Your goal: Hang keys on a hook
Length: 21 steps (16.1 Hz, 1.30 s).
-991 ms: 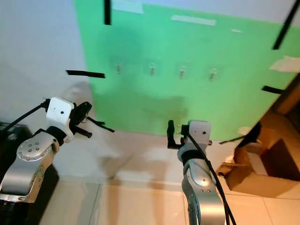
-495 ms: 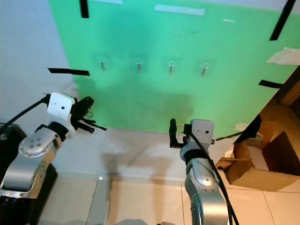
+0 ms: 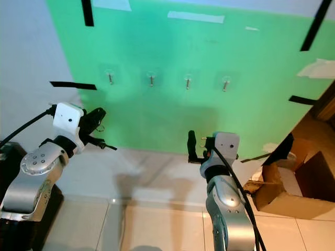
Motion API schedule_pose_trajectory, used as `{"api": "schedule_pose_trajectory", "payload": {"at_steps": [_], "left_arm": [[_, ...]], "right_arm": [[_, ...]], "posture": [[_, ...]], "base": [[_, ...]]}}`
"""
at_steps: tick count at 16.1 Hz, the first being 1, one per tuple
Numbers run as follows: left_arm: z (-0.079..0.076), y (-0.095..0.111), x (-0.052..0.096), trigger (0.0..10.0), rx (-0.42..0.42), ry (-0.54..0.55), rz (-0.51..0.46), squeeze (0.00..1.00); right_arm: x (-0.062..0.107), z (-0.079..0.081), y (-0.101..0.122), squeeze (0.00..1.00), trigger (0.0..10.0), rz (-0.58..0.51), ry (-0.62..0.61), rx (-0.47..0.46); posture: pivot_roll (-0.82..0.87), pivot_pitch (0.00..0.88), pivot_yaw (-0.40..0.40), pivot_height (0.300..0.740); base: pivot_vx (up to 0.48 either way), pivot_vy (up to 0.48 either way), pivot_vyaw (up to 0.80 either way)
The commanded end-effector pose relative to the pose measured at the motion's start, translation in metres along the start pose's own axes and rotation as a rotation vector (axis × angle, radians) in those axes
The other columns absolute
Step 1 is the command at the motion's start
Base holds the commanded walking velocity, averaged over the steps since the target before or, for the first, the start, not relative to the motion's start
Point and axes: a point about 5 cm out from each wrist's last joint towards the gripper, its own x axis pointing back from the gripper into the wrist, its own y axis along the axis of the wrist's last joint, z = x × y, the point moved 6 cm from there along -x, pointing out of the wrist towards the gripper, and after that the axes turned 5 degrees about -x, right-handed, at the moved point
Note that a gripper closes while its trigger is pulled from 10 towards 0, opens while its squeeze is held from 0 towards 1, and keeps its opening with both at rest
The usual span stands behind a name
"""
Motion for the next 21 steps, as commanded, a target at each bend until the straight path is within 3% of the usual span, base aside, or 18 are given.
{"api": "schedule_pose_trajectory", "payload": {"at_steps": [1, 5, 9, 11, 15, 21], "left_arm": [[0.001, 0.005, -0.001, 10.0, -0.01, -0.006, -0.01, 0.0], [-0.003, 0.008, 0.001, 10.0, -0.066, -0.075, -0.002, 0.0], [-0.001, 0.011, -0.001, 10.0, -0.068, -0.125, 0.003, 0.0], [-0.001, 0.01, -0.001, 10.0, -0.054, -0.119, 0.005, 0.0], [-0.007, 0.005, 0.004, 10.0, -0.015, -0.082, 0.006, 0.0], [-0.005, 0.004, 0.014, 10.0, -0.002, -0.045, 0.005, 0.0]], "right_arm": [[-0.001, 0.001, 0.005, 0.0, 10.0, -0.025, 0.011, -0.014], [-0.002, 0.004, -0.002, 0.0, 10.0, -0.022, -0.003, -0.057], [0.0, 0.01, -0.003, 0.0, 10.0, -0.034, 0.0, -0.064], [0.0, 0.007, -0.001, 0.0, 10.0, -0.042, 0.003, -0.051], [-0.001, 0.005, -0.002, 0.0, 10.0, -0.007, 0.048, 0.004], [-0.004, 0.012, -0.006, 0.0, 10.0, 0.025, 0.106, 0.033]], "posture": [[0.03, 0.0, -0.018, 0.74], [0.04, 0.0, 0.044, 0.74], [0.02, 0.0, 0.118, 0.74], [0.02, 0.0, 0.117, 0.74], [0.02, 0.0, 0.026, 0.74], [0.05, 0.0, -0.025, 0.74]], "base": [[0.262, 0.0, 0.0], [0.261, 0.0, 0.0], [0.263, 0.0, 0.0], [0.261, 0.0, 0.0], [0.264, 0.0, -0.4], [0.26, 0.0, 0.0]]}}
